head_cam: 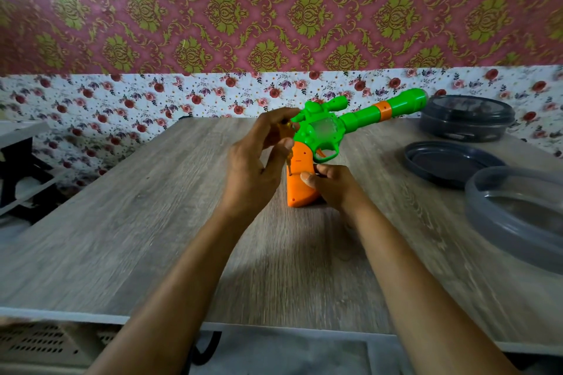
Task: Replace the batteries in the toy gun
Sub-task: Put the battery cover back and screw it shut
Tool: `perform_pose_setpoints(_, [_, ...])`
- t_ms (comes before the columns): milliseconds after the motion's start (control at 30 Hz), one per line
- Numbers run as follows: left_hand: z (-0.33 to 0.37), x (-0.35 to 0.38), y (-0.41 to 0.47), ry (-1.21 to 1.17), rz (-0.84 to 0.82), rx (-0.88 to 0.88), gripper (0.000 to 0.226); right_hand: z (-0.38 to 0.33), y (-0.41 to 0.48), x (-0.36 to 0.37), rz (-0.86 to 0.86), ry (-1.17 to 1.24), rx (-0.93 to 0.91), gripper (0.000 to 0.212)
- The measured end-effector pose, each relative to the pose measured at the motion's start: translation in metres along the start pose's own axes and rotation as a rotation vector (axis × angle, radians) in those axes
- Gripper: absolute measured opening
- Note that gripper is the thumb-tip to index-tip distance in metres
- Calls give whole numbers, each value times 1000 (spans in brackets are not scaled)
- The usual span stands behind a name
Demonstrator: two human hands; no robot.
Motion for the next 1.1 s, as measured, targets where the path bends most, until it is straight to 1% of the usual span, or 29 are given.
perform_pose_setpoints(67, [1,-5,1,18,72,23,36,1,0,0,-4,-5,-5,35])
perform_pose_setpoints(133, [0,-13,1,78,180,32,37,1,0,1,-1,17,-16,32])
perform_pose_setpoints(200, [-3,-20,-1,155,282,-5,37,3,3,2,16,-8,-52,33])
perform_pose_setpoints(267, [-7,-24,-2,203,322,-60,34,3,5,5,22,-77,-77,34])
perform_pose_setpoints(367, [-19,-23,-2,285,257,-159,27,-3,3,8,34,-73,-111,24])
perform_pose_setpoints(467, [-40,-19,-2,398,108,-273,28,-9,-1,16,-43,71,-118,23])
perform_pose_setpoints(500, [-46,-19,-3,401,83,-308,27,-10,-2,18,-74,81,-130,23])
perform_pose_setpoints(633, [-64,-24,-5,271,91,-451,28,-12,-4,26,-137,-14,-191,16])
perform_pose_setpoints(767, [-75,-15,-10,246,-38,-526,37,-11,-6,31,-176,-53,-199,19])
perform_pose_setpoints(900, [-84,-12,-14,343,-142,-552,48,-6,-2,30,-173,-155,-210,17])
perform_pose_setpoints(967, [-85,-11,-15,411,-187,-555,48,-3,0,30,-165,-187,-217,22])
perform_pose_setpoints(1033, [-84,-11,-15,427,-190,-567,49,-3,1,30,-161,-205,-227,25])
perform_pose_setpoints(1100, [-83,-12,-15,432,-175,-572,37,-3,0,29,-151,-226,-235,28])
Point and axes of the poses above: each hand's wrist, its own y-axis towards the middle knuckle, its own x-axis out of the palm, z = x × y, the point moved 6 cm from there along y, towards the middle knuckle, and after that the axes turned 1 degree about z, right-handed, at the moved point
